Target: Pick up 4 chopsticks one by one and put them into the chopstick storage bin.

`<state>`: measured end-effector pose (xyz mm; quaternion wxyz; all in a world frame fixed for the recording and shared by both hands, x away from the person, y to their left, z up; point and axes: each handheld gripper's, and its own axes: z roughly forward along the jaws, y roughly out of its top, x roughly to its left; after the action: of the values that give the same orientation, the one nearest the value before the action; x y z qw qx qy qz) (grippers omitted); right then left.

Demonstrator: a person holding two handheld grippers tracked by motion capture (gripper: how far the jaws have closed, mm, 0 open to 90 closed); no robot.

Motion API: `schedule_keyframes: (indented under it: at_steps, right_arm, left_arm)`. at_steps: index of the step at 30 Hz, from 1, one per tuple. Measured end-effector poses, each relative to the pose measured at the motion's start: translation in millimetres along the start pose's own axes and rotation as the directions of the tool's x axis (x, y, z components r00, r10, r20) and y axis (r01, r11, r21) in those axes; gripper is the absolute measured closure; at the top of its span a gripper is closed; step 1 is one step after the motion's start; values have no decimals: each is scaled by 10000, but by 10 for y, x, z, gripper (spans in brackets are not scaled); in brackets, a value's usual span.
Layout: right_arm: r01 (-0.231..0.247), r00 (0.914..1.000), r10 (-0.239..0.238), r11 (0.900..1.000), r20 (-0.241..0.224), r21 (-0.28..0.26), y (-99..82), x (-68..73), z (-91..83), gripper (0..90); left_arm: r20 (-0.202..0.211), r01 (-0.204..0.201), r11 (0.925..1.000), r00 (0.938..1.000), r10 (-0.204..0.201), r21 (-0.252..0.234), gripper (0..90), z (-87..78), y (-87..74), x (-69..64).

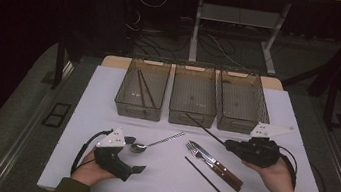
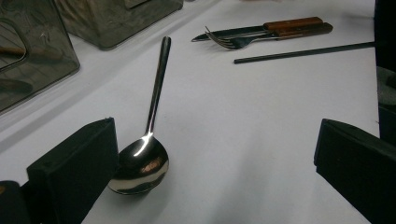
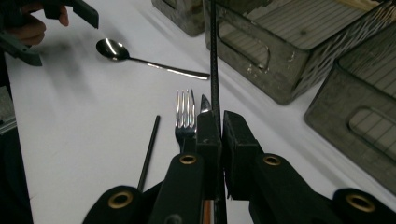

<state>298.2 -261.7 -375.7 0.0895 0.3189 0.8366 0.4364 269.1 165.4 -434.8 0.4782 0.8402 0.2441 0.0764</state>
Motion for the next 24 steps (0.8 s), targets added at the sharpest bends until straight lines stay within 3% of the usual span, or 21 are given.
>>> schedule_keyframes:
  at_steps: [11,24]
  right_arm:
    - [7,10000,-6,9997,25,-231,245,-30,158,857]
    - [145,9996,-145,9999,249,-11,627,-7,404,857]
  left_arm:
    - [40,-49,10000,10000,49,-13,0,7,2,-4]
    - [76,66,9998,9999,-65,-173,0,12,2,-13]
